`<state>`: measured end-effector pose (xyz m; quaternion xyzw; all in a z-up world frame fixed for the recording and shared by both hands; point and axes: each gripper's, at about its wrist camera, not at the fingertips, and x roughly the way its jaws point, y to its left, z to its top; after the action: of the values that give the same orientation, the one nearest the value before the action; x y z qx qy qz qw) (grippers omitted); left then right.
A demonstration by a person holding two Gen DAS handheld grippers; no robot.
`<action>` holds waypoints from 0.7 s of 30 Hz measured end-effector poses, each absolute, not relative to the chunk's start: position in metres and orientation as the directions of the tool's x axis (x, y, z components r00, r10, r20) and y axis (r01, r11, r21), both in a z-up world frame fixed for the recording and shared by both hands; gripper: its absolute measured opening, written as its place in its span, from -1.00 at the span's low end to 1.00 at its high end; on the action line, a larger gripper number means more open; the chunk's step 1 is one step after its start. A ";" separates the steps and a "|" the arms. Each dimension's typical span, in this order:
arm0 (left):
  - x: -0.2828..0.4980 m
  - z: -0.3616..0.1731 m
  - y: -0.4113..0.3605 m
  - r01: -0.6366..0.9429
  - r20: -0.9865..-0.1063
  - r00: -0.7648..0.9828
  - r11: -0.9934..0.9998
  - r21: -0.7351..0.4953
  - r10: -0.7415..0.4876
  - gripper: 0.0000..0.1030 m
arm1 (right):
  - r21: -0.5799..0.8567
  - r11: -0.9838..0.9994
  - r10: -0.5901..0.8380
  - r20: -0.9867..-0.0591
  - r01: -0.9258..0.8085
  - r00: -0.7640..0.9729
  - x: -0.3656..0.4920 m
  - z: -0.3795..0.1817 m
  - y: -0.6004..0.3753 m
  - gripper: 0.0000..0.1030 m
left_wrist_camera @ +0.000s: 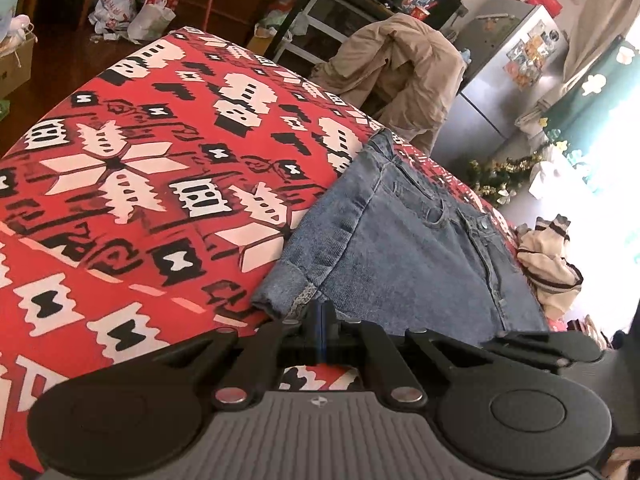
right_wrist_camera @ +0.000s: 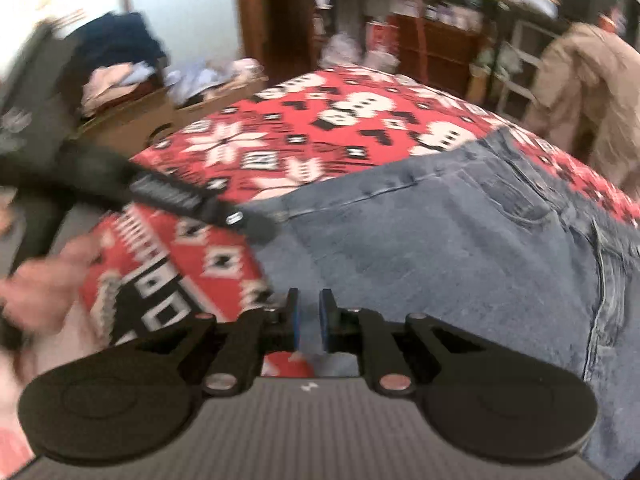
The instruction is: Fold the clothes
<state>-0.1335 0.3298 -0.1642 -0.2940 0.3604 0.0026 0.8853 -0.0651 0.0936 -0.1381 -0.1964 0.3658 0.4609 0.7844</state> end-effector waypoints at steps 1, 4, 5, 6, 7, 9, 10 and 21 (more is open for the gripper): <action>-0.134 -0.164 0.330 -0.217 -0.639 0.741 0.826 -0.521 -0.208 -0.94 | 0.023 0.503 0.570 -0.760 -0.864 0.312 -0.063 -0.141 0.097 -0.81; -0.135 -0.164 0.331 -0.220 -0.636 0.743 0.822 -0.525 -0.207 -0.94 | 0.019 0.443 0.592 -0.757 -0.896 0.277 -0.075 -0.140 0.099 -0.82; -0.135 -0.164 0.331 -0.221 -0.635 0.744 0.821 -0.526 -0.207 -0.94 | 0.017 0.433 0.600 -0.752 -0.901 0.274 -0.077 -0.138 0.100 -0.81; -0.135 -0.164 0.330 -0.223 -0.636 0.744 0.820 -0.527 -0.206 -0.95 | 0.012 0.429 0.606 -0.745 -0.903 0.278 -0.079 -0.137 0.102 -0.81; -0.136 -0.164 0.330 -0.223 -0.636 0.745 0.821 -0.525 -0.204 -0.95 | 0.005 0.439 0.608 -0.738 -0.898 0.293 -0.078 -0.135 0.104 -0.81; -0.137 -0.164 0.330 -0.225 -0.636 0.745 0.821 -0.524 -0.202 -0.95 | 0.009 0.469 0.601 -0.736 -0.883 0.312 -0.073 -0.136 0.109 -0.80; -0.137 -0.163 0.330 -0.228 -0.637 0.744 0.821 -0.523 -0.199 -0.95 | 0.009 0.474 0.597 -0.738 -0.880 0.314 -0.073 -0.138 0.111 -0.80; -0.154 -0.152 0.335 -0.363 -0.666 0.746 0.831 -0.422 -0.012 -0.73 | 0.096 0.512 0.618 -0.731 -0.854 0.288 -0.066 -0.126 0.074 -0.72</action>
<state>-0.1536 0.3351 -0.1518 -0.2737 0.3424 0.0985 0.8934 -0.0657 0.0744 -0.1260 -0.1591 0.3703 0.4677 0.7867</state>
